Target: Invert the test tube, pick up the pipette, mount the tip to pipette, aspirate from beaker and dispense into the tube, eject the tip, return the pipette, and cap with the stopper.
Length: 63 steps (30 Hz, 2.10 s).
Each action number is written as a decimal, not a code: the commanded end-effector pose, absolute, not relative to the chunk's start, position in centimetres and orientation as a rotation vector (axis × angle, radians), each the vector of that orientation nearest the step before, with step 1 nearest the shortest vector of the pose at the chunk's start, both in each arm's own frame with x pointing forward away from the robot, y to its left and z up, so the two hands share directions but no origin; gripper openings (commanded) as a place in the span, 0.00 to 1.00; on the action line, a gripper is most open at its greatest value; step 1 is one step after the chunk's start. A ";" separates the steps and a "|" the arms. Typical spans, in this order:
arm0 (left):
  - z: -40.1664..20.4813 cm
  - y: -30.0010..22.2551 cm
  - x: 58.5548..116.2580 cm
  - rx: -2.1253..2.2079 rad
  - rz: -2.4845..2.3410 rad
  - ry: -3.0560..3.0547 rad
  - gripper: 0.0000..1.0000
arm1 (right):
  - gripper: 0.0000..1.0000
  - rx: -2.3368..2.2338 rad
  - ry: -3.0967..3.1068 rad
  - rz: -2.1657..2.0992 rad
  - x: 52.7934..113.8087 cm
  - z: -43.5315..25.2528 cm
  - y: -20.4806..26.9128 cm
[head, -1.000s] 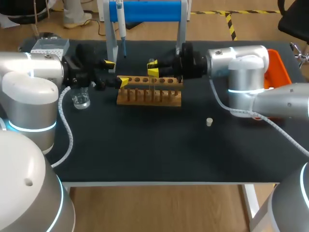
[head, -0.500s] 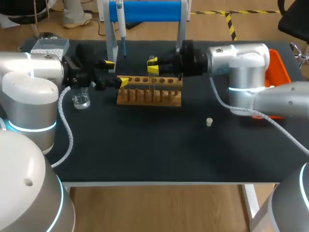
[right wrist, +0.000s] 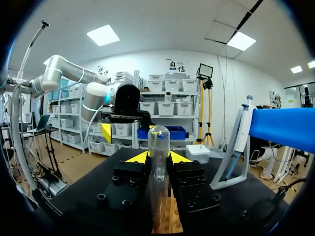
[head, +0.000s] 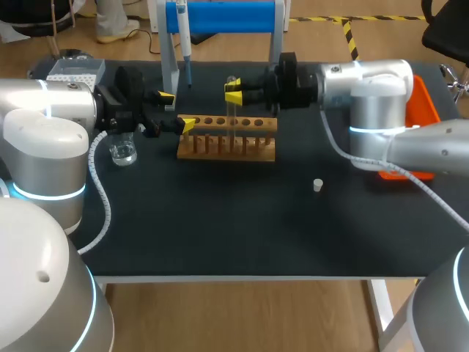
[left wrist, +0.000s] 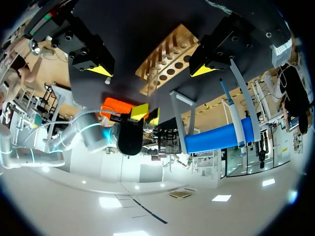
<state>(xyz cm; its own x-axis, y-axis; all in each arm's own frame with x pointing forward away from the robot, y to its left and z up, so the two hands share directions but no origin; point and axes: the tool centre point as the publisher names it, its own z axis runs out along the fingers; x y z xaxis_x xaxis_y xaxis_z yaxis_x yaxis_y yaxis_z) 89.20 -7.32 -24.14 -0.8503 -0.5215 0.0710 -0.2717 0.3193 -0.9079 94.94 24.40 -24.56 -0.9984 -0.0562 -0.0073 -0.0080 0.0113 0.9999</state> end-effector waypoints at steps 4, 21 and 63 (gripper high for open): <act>-24.1 -7.3 89.2 -0.722 -1.546 2.351 1.00 | 0.00 0.064 -2.230 -2.172 94.7 -23.5 24.3; -24.1 -7.3 89.2 -0.722 -1.546 2.351 1.00 | 0.00 0.067 -2.248 -2.184 94.5 -21.6 24.2; -24.1 -7.3 89.2 -0.722 -1.546 2.351 1.00 | 0.00 -0.416 -2.211 -1.896 94.0 -18.1 21.8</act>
<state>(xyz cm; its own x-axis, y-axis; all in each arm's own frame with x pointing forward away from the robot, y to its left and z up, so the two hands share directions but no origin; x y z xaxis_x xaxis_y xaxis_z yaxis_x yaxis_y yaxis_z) 89.19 -7.31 -24.14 -0.8502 -0.5217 0.0709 -0.2717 0.3193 -0.9079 93.07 21.57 -18.11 -0.9920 0.0546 0.1134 0.1158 0.0433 0.9923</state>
